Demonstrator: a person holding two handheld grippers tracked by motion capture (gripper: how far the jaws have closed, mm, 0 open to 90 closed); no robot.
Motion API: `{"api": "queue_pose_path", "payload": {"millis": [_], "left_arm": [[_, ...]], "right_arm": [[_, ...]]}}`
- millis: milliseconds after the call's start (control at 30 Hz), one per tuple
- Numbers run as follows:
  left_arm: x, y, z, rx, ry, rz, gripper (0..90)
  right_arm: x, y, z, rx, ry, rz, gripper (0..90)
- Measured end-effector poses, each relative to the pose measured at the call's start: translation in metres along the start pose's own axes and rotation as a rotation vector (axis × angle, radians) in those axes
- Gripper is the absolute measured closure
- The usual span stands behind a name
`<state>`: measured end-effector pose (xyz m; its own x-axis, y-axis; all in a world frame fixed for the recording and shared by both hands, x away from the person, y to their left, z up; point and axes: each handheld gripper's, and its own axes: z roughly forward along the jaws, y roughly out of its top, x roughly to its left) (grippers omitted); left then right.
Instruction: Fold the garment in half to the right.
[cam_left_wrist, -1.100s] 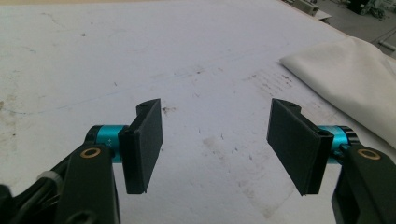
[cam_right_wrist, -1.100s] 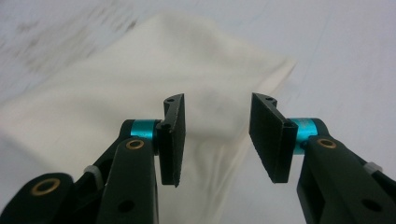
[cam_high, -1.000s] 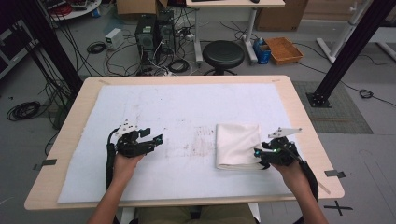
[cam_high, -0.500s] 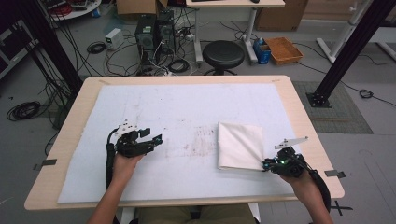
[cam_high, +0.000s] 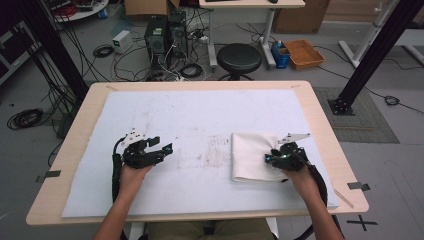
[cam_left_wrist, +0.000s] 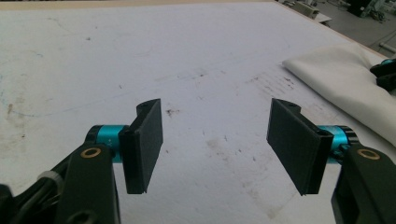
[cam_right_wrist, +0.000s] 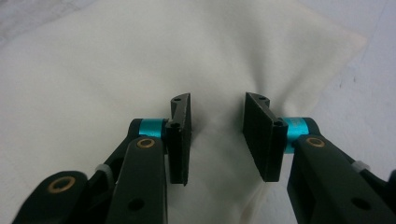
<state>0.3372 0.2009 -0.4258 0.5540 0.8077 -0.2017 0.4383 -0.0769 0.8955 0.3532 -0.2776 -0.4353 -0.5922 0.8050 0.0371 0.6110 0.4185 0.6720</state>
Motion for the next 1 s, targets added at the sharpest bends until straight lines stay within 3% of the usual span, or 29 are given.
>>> {"api": "queue_pose_path", "payload": {"millis": [100, 200, 267, 400, 533, 600, 733, 900, 1000], "left_arm": [[0.002, -0.001, 0.000, 0.004, 0.004, -0.004, 35.1], [0.001, -0.001, 0.001, 0.012, 0.001, 0.004, 35.1], [0.000, -0.001, 0.001, 0.014, -0.002, 0.010, 35.1], [0.001, -0.001, 0.001, 0.010, -0.003, 0.006, 35.1], [0.004, -0.001, -0.002, -0.010, -0.009, 0.005, 35.0], [0.005, 0.000, -0.004, -0.026, -0.016, 0.017, 32.1], [0.005, 0.002, -0.007, -0.066, -0.023, 0.041, 27.0], [0.005, 0.001, -0.007, -0.062, -0.035, 0.068, 26.3], [0.006, 0.001, -0.007, -0.060, -0.040, 0.076, 26.4]], "right_arm": [[-0.005, 0.007, -0.009, -0.020, -0.005, 0.007, 55.8], [-0.012, 0.019, -0.008, -0.125, -0.004, 0.034, 56.6], [-0.018, 0.028, 0.001, -0.152, -0.030, 0.073, 61.5], [-0.037, 0.034, 0.030, -0.058, -0.101, 0.161, 65.2], [-0.044, 0.030, 0.025, -0.083, -0.118, 0.220, 47.4], [-0.043, 0.026, 0.014, -0.125, -0.117, 0.208, 37.7], [-0.037, 0.017, -0.009, -0.216, -0.141, 0.118, 21.7], [-0.030, 0.005, -0.028, -0.279, -0.059, 0.039, 20.7], [-0.026, -0.002, -0.037, -0.314, -0.042, 0.006, 20.7]]}}
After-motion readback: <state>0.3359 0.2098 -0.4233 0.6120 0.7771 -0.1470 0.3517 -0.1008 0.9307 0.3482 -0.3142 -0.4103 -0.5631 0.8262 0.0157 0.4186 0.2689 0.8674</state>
